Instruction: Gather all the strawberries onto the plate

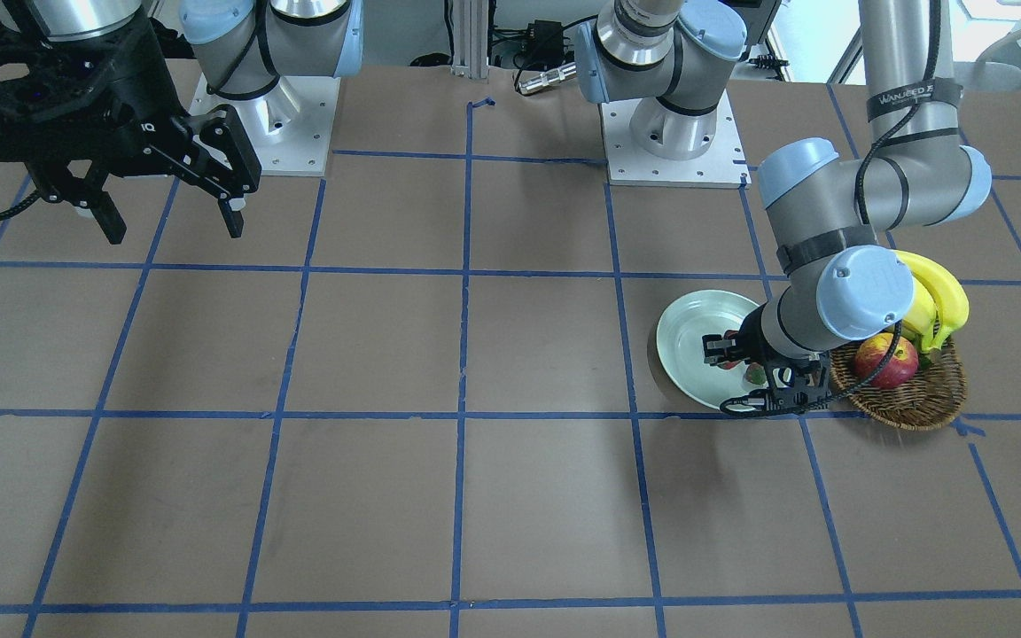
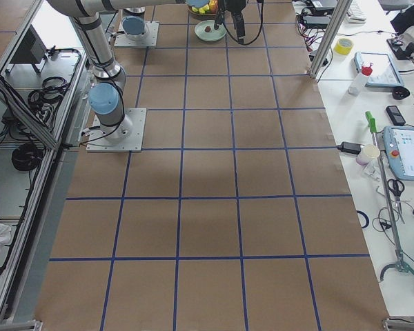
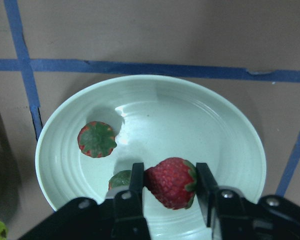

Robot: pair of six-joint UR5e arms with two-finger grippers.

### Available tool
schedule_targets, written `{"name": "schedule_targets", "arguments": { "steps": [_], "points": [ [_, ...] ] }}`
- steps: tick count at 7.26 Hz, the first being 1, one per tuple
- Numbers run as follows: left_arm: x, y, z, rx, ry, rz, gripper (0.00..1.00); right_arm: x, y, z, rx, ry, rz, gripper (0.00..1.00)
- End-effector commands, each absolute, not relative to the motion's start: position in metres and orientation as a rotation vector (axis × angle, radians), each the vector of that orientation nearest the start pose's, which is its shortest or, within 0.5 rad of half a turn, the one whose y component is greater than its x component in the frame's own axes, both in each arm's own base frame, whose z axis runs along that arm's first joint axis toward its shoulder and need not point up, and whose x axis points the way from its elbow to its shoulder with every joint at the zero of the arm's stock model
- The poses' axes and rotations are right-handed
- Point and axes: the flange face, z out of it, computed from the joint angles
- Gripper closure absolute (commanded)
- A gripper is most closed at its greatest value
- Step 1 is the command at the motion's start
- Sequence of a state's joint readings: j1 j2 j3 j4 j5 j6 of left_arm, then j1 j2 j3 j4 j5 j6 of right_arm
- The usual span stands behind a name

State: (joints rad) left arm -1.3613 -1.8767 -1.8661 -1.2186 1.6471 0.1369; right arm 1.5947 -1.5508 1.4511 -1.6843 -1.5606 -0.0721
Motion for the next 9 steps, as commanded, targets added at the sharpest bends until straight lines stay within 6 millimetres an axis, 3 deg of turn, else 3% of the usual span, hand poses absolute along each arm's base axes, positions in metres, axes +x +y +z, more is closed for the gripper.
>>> {"name": "schedule_targets", "arguments": {
  "steps": [1, 2, 3, 5, 6, 7, 9],
  "points": [
    [-0.018, -0.538, 0.249, -0.09, 3.082, 0.327, 0.0, 0.147, -0.514, 0.55, -0.152, 3.114, -0.334, 0.0],
    [-0.021, -0.54, 0.276, -0.08, 3.072, 0.241, 0.0, 0.147, -0.514, 0.55, -0.15, 3.116, -0.334, 0.0],
    [-0.024, -0.546, 0.317, -0.074, 3.073, 0.174, 0.0, 0.147, -0.514, 0.55, -0.152, 3.114, -0.334, 0.0],
    [-0.029, -0.528, 0.419, -0.093, 3.075, 0.176, 0.0, 0.148, -0.514, 0.55, -0.153, 3.113, -0.334, 0.0],
    [-0.037, -0.518, 0.467, -0.082, 3.078, 0.096, 0.0, 0.148, -0.514, 0.55, -0.153, 3.113, -0.334, 0.0],
    [-0.07, -0.503, 0.495, 0.011, 3.059, 0.013, 0.0, 0.148, -0.514, 0.55, -0.155, 3.113, -0.334, 0.0],
    [-0.135, -0.48, 0.511, 0.15, 3.058, -0.046, 0.0, 0.148, -0.514, 0.55, -0.155, 3.113, -0.334, 0.0]
  ]
}}
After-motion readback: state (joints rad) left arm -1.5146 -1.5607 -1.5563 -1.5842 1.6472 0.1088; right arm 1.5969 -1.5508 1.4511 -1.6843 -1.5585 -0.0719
